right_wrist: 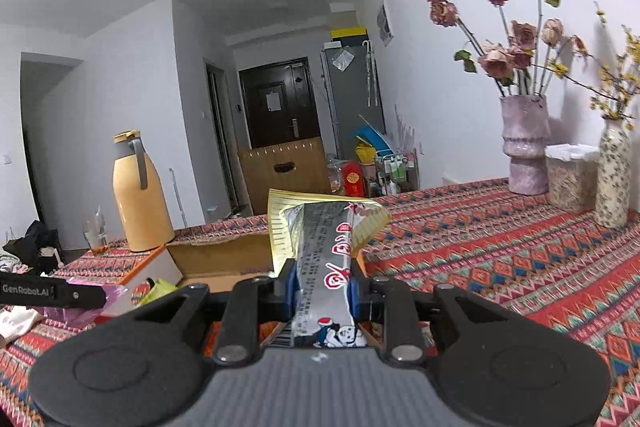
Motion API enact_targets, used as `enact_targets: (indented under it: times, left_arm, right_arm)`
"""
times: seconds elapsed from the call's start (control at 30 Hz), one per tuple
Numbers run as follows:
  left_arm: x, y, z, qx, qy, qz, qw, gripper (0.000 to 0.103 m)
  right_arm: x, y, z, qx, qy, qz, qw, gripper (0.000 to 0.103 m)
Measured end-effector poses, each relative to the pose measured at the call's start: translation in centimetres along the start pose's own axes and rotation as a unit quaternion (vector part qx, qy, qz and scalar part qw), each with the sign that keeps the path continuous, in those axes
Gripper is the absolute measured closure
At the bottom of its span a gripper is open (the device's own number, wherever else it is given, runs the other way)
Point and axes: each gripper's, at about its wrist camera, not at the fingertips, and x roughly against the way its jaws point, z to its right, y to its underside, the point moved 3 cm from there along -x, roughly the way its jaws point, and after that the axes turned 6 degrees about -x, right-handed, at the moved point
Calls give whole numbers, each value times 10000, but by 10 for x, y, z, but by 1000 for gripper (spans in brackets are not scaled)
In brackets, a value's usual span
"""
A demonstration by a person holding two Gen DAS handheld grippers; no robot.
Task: Organize snacks
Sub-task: 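Carry both packets over the box and open both grippers to release them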
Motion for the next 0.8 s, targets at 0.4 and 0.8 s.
enact_targets:
  times: [0.4, 0.8]
  left_arm:
    - [-57, -40, -9, -1, -146, 63, 9999, 39]
    - [-119, -45, -27, 289, -378, -85, 9988, 39]
  right_arm:
    - [-88, -30, -25, 151, -141, -140, 9997, 80]
    - [-152, -16, -33, 231, -185, -435, 9986, 80]
